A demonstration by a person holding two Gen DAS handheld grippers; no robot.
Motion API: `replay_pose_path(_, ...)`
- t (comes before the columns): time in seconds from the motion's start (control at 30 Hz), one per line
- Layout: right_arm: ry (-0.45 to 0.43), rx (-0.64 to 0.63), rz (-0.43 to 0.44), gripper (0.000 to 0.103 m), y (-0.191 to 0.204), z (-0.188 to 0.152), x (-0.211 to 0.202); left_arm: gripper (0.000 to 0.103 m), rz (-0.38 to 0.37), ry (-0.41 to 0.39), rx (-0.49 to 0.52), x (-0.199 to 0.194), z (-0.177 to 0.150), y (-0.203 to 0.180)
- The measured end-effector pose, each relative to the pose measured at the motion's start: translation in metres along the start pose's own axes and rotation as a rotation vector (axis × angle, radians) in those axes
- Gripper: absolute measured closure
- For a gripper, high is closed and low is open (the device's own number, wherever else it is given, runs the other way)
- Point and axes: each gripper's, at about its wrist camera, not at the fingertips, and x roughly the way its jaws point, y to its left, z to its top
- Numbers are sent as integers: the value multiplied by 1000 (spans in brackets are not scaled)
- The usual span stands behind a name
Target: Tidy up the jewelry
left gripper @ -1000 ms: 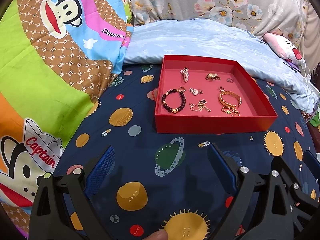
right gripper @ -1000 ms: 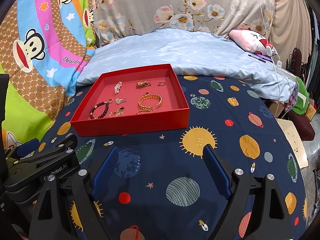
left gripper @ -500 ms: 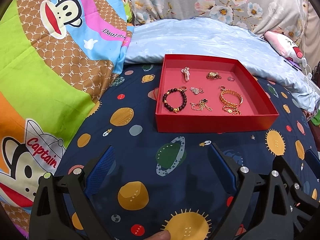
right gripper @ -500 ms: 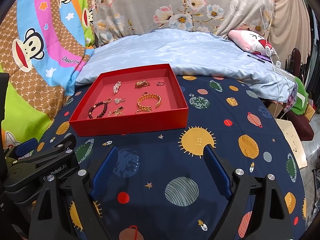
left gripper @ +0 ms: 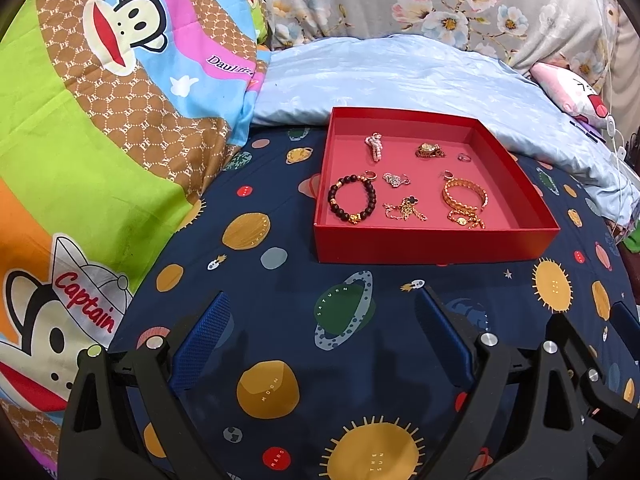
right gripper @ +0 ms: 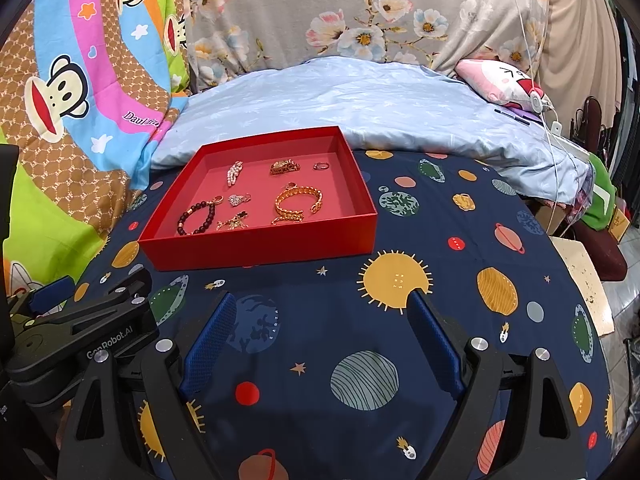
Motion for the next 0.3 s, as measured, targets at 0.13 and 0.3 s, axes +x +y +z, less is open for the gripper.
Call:
replay_pose_path(0.13, -2, -13, -16, 17, 1, -3, 0, 12, 15, 4, 11, 0, -1, 0)
replay_pose_path(0.3, -2, -25, -43, 17, 4, -4, 1, 12, 10, 13, 18, 2, -2, -6)
